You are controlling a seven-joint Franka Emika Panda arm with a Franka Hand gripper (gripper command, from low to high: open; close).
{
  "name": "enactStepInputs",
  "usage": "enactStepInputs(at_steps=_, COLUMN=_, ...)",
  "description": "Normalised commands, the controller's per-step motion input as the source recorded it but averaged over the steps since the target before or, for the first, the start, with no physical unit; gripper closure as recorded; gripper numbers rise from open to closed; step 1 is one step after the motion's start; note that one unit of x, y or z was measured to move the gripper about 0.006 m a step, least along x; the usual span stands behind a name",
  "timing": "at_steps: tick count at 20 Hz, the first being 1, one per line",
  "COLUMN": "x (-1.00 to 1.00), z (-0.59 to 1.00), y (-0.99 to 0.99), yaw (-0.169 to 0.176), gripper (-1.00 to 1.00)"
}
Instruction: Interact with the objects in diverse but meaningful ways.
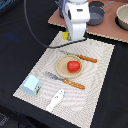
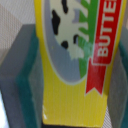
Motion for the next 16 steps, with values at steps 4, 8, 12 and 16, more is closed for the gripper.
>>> enactStepInputs(at_steps=4, x=-0.80, z=-0.56, y=-0.54, yaw=-0.003, gripper=1.00)
enactStepInputs(at_steps=8, x=-0.82, z=-0.42, y=-0.53, yaw=-0.001, gripper=1.00)
enactStepInputs(at_steps=12, x=-0.71, z=0.94, y=-0.34, yaw=-0.050, gripper=1.00)
enactStepInputs(at_steps=16, x=-0.65, z=0.45, y=-0.33, yaw=-0.022, gripper=1.00)
